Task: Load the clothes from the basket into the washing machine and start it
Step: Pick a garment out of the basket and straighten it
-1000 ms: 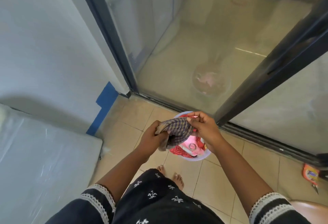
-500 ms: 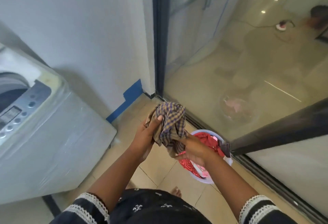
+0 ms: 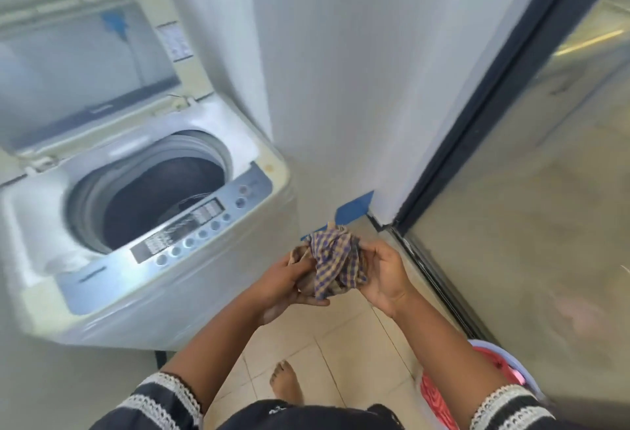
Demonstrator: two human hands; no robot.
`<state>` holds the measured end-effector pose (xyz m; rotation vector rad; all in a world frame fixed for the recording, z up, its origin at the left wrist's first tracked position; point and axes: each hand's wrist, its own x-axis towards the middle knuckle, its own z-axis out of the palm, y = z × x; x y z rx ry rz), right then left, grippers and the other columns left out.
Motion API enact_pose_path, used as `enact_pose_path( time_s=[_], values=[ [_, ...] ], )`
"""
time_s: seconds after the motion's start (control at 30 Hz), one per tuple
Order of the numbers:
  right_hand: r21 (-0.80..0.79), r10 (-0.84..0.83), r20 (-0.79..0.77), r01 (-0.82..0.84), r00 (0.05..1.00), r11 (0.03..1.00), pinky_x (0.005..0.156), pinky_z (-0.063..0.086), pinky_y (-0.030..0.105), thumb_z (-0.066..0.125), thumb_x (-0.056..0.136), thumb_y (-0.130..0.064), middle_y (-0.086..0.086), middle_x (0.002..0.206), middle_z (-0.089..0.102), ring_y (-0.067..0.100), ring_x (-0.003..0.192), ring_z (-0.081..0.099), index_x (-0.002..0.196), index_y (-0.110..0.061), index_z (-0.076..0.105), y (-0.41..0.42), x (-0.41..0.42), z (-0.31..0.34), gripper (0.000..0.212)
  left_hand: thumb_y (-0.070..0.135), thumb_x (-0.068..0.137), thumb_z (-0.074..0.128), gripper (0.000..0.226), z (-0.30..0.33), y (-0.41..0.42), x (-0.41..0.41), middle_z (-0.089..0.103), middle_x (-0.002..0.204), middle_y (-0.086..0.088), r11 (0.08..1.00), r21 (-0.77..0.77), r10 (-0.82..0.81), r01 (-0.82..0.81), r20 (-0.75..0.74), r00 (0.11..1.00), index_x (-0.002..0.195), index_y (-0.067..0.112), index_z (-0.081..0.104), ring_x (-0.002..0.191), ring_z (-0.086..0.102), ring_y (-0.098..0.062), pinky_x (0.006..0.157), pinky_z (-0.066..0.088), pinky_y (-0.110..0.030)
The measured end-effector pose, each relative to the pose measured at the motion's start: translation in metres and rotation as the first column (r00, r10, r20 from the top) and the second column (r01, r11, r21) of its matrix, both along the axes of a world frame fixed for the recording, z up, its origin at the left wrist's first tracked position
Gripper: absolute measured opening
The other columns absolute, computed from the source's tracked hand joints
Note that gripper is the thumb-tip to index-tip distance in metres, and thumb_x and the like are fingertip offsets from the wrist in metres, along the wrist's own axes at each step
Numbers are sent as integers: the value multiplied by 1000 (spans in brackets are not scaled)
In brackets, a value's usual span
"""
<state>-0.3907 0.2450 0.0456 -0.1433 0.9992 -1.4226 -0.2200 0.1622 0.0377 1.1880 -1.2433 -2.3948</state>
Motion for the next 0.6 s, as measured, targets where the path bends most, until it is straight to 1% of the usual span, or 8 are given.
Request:
enact_pose_path(
  time_s=[0.1, 0.17, 0.2, 0.27, 0.33, 0.4, 0.47, 0.6],
  values=[
    [-39, 128, -146, -135, 981, 990, 83, 53, 34, 39, 97, -36, 13, 109, 72, 24, 103, 67, 121, -3, 65, -44, 27, 11, 48, 21, 98, 57, 17, 8, -34, 31, 72, 104, -9, 983, -171, 69, -59, 51, 996, 114, 17, 64, 87, 69, -20, 73, 59, -36],
    [-30, 206, -279, -223, 938, 974, 82, 53, 29, 46, 96, -46, 8, 104, 73, 18, 98, 68, 113, -7, 67, -73, 49, 18, 47, 15, 93, 66, 20, 10, -58, 56, 72, 102, -10, 947, -293, 166, -132, 94, 982, 113, 15, 63, 84, 68, -19, 71, 57, -35],
    [-11, 252, -361, -274, 898, 962, 82, 53, 28, 58, 92, -46, 7, 100, 73, 18, 95, 67, 108, -10, 68, -88, 59, 20, 41, 11, 89, 69, 25, 10, -70, 68, 72, 103, -12, 923, -338, 230, -183, 105, 968, 112, 14, 62, 84, 68, -20, 72, 57, -37],
    [27, 326, -523, -367, 788, 930, 83, 53, 33, 75, 84, -33, 12, 98, 73, 20, 92, 66, 103, -9, 68, -115, 78, 23, 32, 6, 85, 72, 29, 11, -90, 87, 70, 102, -13, 866, -415, 351, -277, 113, 930, 110, 13, 58, 85, 68, -20, 76, 57, -40],
    [40, 357, -617, -424, 702, 905, 83, 55, 32, 78, 84, -19, 11, 97, 73, 19, 89, 68, 103, -8, 67, -145, 95, 23, 25, 3, 86, 69, 31, 9, -108, 103, 69, 103, -10, 802, -462, 465, -379, 85, 881, 110, 15, 54, 90, 67, -20, 78, 58, -40],
    [42, 366, -674, -462, 641, 886, 78, 55, 28, 74, 86, -13, 8, 94, 73, 16, 86, 69, 102, -9, 67, -175, 112, 26, 17, 5, 88, 68, 32, 6, -123, 115, 67, 107, -8, 738, -457, 577, -497, 45, 815, 113, 18, 51, 96, 68, -22, 79, 58, -41],
    [47, 356, -742, -486, 567, 873, 75, 55, 25, 71, 89, -11, 5, 92, 72, 13, 84, 68, 101, -10, 67, -205, 125, 27, 13, 10, 89, 70, 35, 1, -137, 126, 68, 110, -8, 672, -387, 682, -631, -9, 732, 116, 21, 50, 100, 69, -23, 84, 58, -42],
    [98, 371, -838, -560, 399, 823, 79, 54, 35, 66, 92, -11, 0, 95, 68, 19, 89, 65, 97, -20, 65, -268, 143, 14, 10, 8, 90, 69, 39, -8, -171, 148, 67, 113, -12, 544, -273, 808, -793, -84, 583, 120, 21, 48, 99, 69, -25, 81, 57, -42]
  ],
)
